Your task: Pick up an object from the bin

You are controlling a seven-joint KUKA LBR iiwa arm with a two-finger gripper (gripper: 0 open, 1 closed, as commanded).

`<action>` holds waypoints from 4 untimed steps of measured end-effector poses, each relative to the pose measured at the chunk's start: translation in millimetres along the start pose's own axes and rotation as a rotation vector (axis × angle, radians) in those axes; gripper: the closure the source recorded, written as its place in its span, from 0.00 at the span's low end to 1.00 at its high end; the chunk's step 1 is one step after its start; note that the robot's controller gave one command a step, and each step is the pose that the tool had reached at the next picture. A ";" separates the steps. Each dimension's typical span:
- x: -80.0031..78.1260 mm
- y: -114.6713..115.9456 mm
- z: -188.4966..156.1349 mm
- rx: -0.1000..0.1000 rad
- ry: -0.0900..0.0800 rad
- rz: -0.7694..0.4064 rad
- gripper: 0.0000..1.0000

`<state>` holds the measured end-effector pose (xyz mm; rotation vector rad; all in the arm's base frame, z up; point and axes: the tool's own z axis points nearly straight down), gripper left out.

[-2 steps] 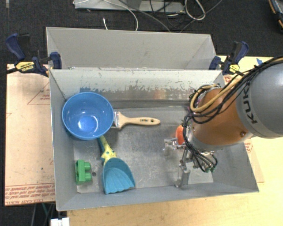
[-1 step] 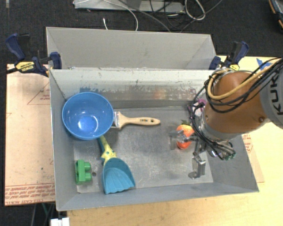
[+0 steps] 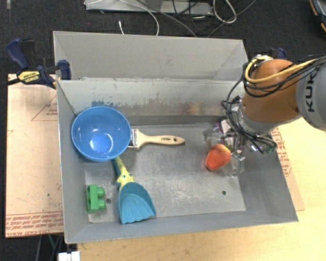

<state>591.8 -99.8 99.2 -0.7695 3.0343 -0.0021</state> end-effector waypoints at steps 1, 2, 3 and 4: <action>13.2 -32.6 29.8 0.000 -0.012 0.153 0.00; -6.2 -13.4 29.0 -0.001 -0.007 -0.052 1.00; -6.1 -13.5 29.1 -0.001 -0.007 -0.052 1.00; -4.7 -11.7 17.5 -0.006 -0.002 -0.051 1.00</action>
Offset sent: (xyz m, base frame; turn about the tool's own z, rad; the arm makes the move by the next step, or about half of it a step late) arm 0.0113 -0.0099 -0.0292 -0.0561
